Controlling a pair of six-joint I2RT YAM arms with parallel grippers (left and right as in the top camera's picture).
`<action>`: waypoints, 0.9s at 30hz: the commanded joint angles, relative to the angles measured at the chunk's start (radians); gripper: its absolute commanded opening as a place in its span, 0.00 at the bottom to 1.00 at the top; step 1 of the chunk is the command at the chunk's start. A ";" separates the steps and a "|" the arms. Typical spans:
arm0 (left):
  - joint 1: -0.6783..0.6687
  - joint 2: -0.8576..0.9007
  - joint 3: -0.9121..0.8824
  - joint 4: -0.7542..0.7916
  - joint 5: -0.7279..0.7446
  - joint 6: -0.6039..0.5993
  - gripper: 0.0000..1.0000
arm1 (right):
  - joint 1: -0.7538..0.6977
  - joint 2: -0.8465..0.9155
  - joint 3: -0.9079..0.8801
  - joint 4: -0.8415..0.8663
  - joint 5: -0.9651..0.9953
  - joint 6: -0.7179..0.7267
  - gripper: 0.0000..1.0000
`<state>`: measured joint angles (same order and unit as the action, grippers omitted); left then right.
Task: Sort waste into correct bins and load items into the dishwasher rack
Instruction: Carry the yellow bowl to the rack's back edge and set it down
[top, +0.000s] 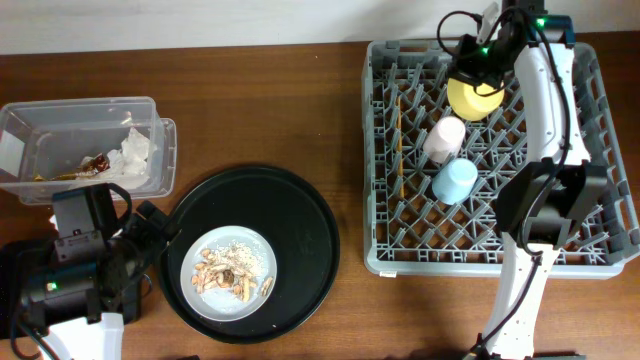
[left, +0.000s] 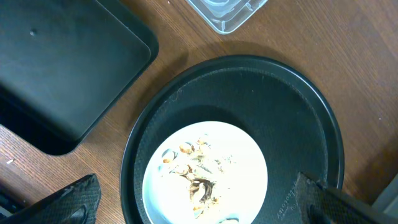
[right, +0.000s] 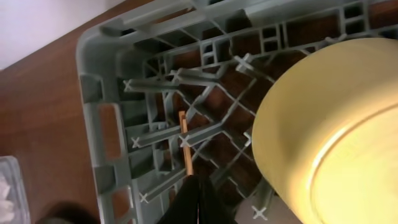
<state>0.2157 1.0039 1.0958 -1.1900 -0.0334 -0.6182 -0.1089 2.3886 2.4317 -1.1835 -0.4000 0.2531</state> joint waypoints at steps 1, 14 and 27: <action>0.005 -0.002 0.006 -0.001 0.004 0.001 0.99 | -0.010 -0.029 0.009 0.000 0.138 0.089 0.04; 0.005 -0.002 0.006 -0.001 0.004 0.001 0.99 | 0.000 0.034 0.006 -0.044 0.385 0.129 0.04; 0.005 -0.002 0.006 -0.001 0.004 0.001 0.99 | 0.033 0.006 0.009 0.017 0.051 0.043 0.04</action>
<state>0.2157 1.0042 1.0958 -1.1900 -0.0334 -0.6182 -0.0937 2.4016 2.4355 -1.1660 -0.2695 0.3099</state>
